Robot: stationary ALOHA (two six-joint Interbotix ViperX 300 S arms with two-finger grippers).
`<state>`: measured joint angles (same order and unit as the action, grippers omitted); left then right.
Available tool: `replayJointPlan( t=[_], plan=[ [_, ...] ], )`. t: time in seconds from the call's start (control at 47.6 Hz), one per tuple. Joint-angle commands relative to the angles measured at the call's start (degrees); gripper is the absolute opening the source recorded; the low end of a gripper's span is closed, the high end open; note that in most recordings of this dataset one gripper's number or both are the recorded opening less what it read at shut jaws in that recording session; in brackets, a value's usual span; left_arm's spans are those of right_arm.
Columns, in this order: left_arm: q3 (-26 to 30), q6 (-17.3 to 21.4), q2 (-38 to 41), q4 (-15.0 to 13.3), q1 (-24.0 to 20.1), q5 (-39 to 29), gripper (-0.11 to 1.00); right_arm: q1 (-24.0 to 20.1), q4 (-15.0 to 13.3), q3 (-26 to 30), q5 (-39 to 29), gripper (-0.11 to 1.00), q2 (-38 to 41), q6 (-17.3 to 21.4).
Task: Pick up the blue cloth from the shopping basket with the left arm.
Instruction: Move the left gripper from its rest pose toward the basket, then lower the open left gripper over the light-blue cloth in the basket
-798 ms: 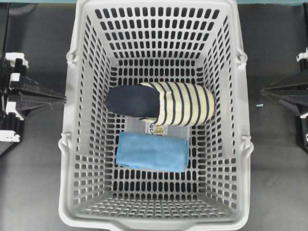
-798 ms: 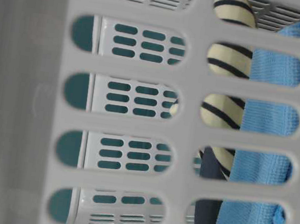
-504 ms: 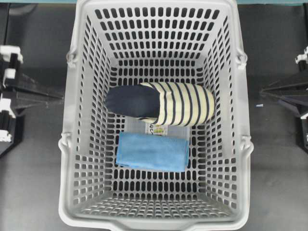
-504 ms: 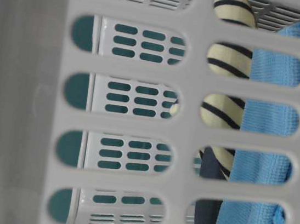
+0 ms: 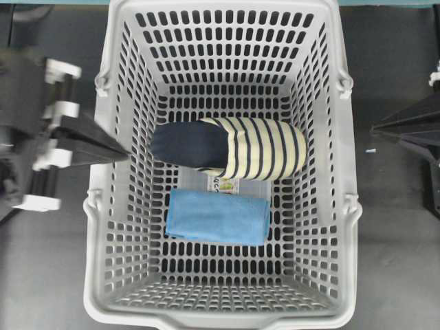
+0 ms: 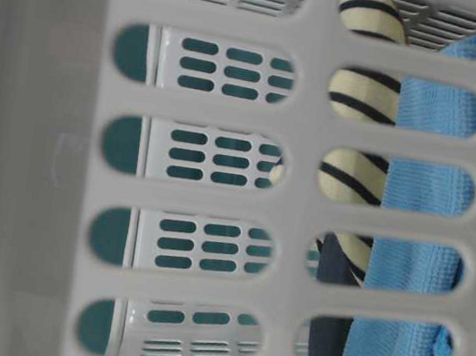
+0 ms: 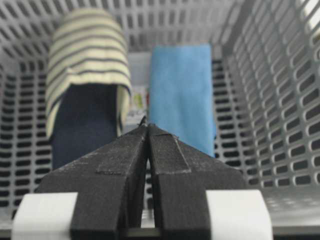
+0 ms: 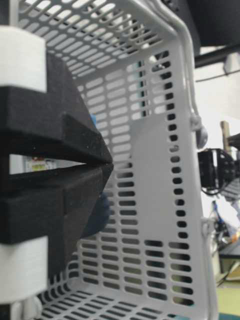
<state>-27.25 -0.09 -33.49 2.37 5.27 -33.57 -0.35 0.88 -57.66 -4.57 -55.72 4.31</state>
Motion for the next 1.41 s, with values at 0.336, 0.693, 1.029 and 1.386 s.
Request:
replayJointPlan(
  t=[0.336, 0.693, 1.029, 1.386],
  plan=[
    [15.1, -1.3, 15.4, 0.2, 1.0, -6.6, 0.01, -0.8, 0.2, 2.5, 0.5, 0.64, 0.2, 0.3],
    [23.0, -6.1, 27.8, 0.2, 2.3, -15.5, 0.82, -0.7, 0.2, 2.4, 0.3, 0.77, 0.2, 0.4],
    [25.1, -9.1, 35.8, 0.2, 4.9, -16.1, 0.85, -0.7, 0.2, 2.1, 0.5, 0.77, 0.2, 0.4],
    [23.6, -8.7, 42.1, 0.2, 4.3, -14.2, 0.86, -0.4, 0.2, 1.4, 0.5, 0.76, 0.2, 0.4]
  ],
)
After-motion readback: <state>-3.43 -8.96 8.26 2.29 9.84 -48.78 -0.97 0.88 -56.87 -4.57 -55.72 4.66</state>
